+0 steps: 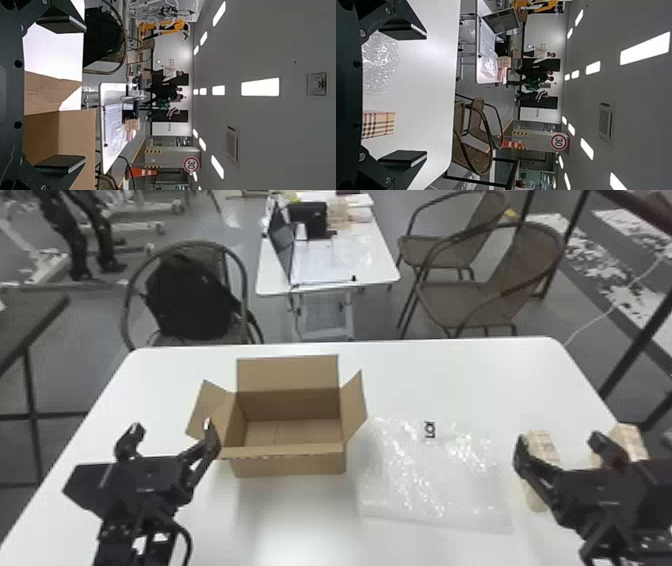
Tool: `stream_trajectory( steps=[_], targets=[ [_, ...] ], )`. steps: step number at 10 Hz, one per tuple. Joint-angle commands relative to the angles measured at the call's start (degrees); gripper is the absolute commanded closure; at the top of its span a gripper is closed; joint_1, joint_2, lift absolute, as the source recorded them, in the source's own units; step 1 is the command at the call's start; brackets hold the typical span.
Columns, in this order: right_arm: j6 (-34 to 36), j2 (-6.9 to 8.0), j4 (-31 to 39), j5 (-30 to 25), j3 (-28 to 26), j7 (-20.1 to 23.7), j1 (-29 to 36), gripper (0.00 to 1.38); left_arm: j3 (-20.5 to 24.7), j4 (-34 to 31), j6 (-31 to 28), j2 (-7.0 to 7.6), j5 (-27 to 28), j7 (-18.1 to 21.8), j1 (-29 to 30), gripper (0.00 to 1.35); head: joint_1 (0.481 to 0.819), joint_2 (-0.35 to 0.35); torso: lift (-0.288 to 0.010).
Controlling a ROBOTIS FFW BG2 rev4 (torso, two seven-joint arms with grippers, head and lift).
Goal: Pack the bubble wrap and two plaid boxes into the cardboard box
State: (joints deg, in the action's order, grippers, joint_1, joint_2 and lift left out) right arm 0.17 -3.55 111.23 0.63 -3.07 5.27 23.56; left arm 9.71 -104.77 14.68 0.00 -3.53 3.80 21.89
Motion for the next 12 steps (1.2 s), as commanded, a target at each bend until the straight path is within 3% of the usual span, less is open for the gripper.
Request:
stream_trajectory(
  steps=[1, 7, 9, 12],
  targets=[
    [0.6, -0.05, 0.3, -0.1, 0.0, 0.0, 0.0, 0.23, -0.2, 0.1, 0.0, -0.15, 0.0, 0.0, 0.0, 0.15, 0.695, 0.079, -0.071],
    [1.7, -0.05, 0.6, 0.0, 0.0, 0.4, -0.3, 0.25, 0.3, 0.1, -0.5, -0.15, -0.2, 0.1, -0.1, 0.15, 0.695, 0.078, -0.071],
    [2.2, -0.05, 0.2, 0.2, 0.3, 2.5, -1.2, 0.25, 1.2, 0.1, -2.8, -0.15, -1.0, 0.1, -0.8, 0.15, 0.695, 0.087, -0.071],
    [2.6, 0.04, -0.8, 0.3, 1.5, 5.1, -2.7, 0.25, 3.9, 0.2, -14.6, -0.15, -8.5, 2.0, -4.1, 0.15, 0.695, 0.122, -0.071]
  ],
)
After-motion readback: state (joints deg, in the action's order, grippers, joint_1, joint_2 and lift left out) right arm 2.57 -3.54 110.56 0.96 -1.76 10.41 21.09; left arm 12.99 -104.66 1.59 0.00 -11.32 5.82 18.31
